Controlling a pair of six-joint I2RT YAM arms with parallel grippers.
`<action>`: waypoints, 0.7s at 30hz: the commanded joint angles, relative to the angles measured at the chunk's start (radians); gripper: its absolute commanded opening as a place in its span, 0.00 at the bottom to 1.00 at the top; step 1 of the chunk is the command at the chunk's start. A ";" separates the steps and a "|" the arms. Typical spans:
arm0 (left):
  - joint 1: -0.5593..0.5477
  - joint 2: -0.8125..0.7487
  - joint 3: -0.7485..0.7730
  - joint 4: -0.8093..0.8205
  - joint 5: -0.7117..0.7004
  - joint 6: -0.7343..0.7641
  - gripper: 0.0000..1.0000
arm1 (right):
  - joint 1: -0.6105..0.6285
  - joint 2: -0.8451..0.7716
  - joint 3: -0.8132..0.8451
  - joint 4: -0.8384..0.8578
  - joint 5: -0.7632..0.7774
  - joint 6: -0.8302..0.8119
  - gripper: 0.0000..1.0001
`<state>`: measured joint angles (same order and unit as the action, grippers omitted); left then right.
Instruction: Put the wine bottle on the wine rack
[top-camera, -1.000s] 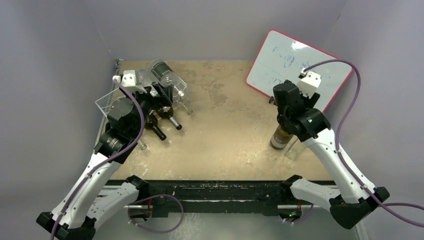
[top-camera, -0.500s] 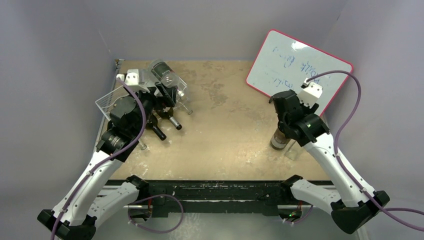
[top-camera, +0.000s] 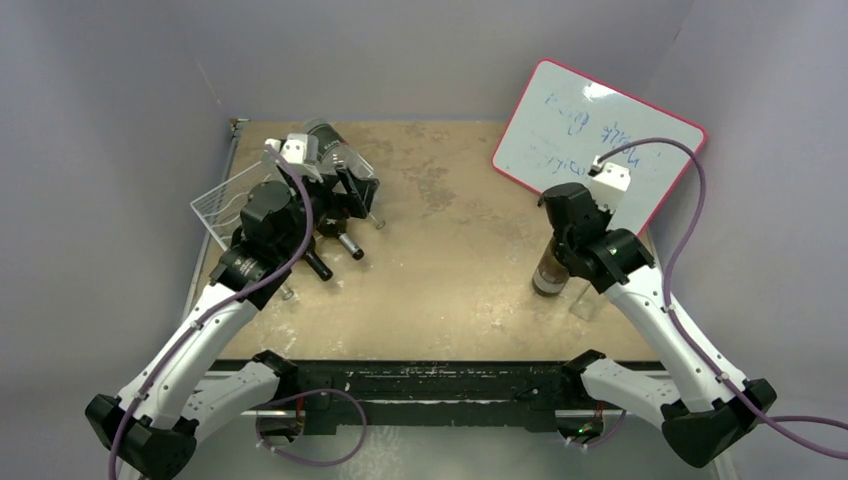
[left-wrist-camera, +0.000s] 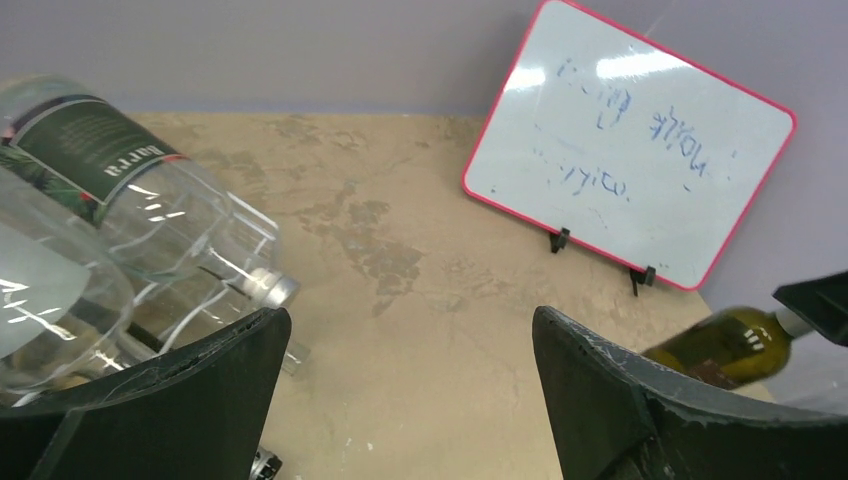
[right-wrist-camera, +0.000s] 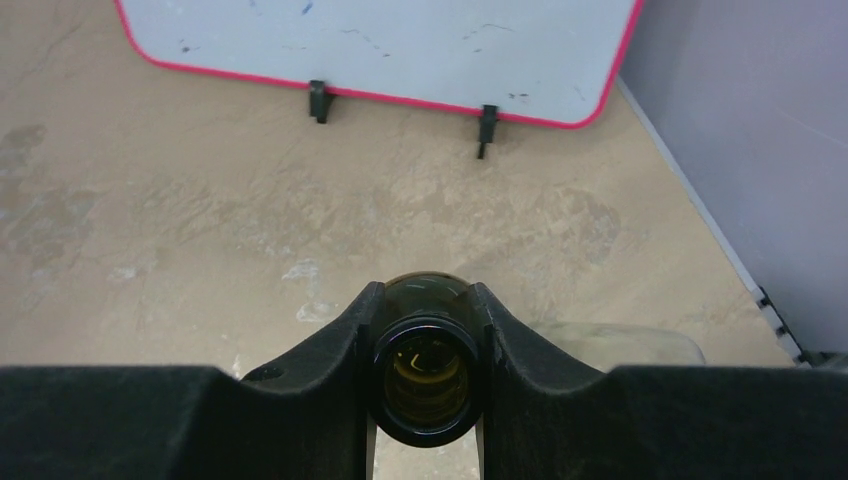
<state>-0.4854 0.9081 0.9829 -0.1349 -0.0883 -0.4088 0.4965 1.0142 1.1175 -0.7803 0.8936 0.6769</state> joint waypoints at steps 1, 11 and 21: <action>0.004 0.031 -0.030 0.087 0.144 -0.008 0.92 | 0.000 -0.017 0.031 0.271 -0.190 -0.204 0.00; -0.086 0.111 -0.125 0.197 0.243 -0.024 0.91 | 0.000 0.043 0.050 0.481 -0.663 -0.275 0.00; -0.226 0.192 -0.225 0.199 0.380 0.193 0.91 | 0.000 0.116 0.045 0.623 -1.038 -0.277 0.00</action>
<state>-0.7006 1.0863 0.7895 0.0032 0.1917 -0.3199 0.4965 1.1309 1.1175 -0.3523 0.0727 0.3988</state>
